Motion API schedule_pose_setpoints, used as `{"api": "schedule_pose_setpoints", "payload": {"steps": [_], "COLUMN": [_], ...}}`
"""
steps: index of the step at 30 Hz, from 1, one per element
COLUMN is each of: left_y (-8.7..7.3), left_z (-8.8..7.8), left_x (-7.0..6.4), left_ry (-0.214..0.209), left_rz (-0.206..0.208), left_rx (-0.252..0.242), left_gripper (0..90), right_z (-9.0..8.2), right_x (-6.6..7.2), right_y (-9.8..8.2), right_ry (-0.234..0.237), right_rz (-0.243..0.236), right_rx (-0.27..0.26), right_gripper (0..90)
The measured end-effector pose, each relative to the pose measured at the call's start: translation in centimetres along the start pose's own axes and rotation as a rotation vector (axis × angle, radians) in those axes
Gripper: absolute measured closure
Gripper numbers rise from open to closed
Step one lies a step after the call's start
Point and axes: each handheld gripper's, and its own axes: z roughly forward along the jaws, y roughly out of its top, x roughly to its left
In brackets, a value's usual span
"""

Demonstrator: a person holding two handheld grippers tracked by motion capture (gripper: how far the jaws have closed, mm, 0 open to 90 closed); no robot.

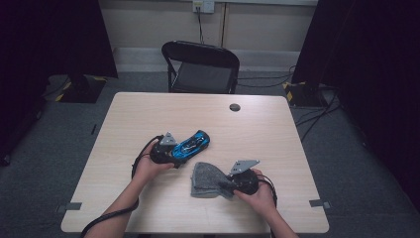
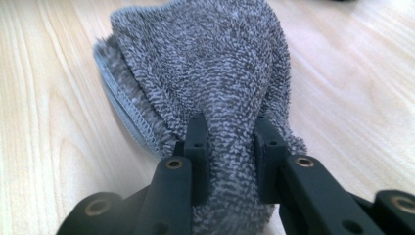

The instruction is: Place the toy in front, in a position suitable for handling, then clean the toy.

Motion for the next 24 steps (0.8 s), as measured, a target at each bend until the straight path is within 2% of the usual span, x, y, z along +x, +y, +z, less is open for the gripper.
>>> {"api": "schedule_pose_setpoints", "payload": {"steps": [3,9,15,19,20,21,24], "left_y": [0.0,0.0,0.0,0.0,0.0,0.0,0.0], "left_z": [0.0,0.0,0.0,0.0,0.0,0.0,0.0], "left_x": [0.0,0.0,0.0,0.0,0.0,0.0,0.0], "left_ry": [0.001,0.001,0.000,-0.002,-0.002,-0.002,-0.002], "left_rz": [-0.002,-0.002,-0.004,-0.006,-0.006,-0.005,-0.005], "left_rx": [0.000,0.001,0.002,0.003,0.003,0.003,0.003], "left_gripper": [25.9,25.9,25.9,25.8,25.8,25.9,25.8], "right_z": [-0.9,-2.0,-1.9,-1.9,-1.9,-1.5,-1.1], "right_x": [-0.4,-1.2,-1.9,-3.2,-3.2,-3.7,-3.8], "right_y": [0.3,1.2,2.6,4.6,4.6,5.7,6.6], "right_ry": [-0.017,-0.030,-0.036,-0.061,-0.061,-0.068,-0.084], "right_rz": [0.044,0.069,0.077,0.109,0.109,0.119,0.114], "right_rx": [-0.036,-0.080,-0.087,-0.105,-0.105,-0.113,-0.111], "right_gripper": [73.8,73.8,73.7,73.8,73.8,73.7,73.7]}}
